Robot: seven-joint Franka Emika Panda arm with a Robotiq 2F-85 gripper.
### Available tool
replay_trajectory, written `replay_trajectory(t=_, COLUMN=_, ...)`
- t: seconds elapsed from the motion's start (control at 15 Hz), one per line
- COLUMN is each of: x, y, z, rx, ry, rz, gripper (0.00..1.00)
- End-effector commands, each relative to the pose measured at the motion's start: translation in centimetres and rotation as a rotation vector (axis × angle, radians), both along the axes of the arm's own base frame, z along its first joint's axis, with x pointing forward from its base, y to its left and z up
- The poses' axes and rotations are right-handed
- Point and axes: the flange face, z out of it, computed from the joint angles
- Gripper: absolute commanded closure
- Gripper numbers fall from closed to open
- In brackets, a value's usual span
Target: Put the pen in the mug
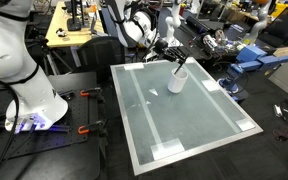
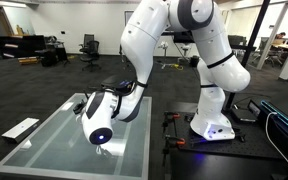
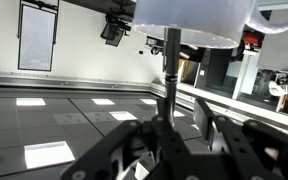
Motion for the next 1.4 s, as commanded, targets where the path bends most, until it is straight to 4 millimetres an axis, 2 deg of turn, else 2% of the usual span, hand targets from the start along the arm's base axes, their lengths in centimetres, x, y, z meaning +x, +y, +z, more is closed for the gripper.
replay_trajectory(t=0.0, x=0.0, y=0.0, z=-0.1, rx=0.018, ry=-0.02, rz=-0.014, gripper=0.34)
replay_trajectory(t=0.27, x=0.1, y=0.1, z=-0.3, rx=0.019, ry=-0.015, rz=-0.014, gripper=0.03)
replay_trajectory(t=0.33, x=0.1, y=0.1, z=-0.3, rx=0.019, ry=-0.015, rz=-0.013, gripper=0.0)
replay_trajectory(t=0.67, x=-0.1, y=0.5, z=0.4, rx=0.007, ry=-0.023, rz=-0.01, gripper=0.0)
replay_trajectory(t=1.33, x=-1.6, y=2.5, z=6.3, rx=-0.043, ry=-0.139, rz=-0.025, gripper=0.0)
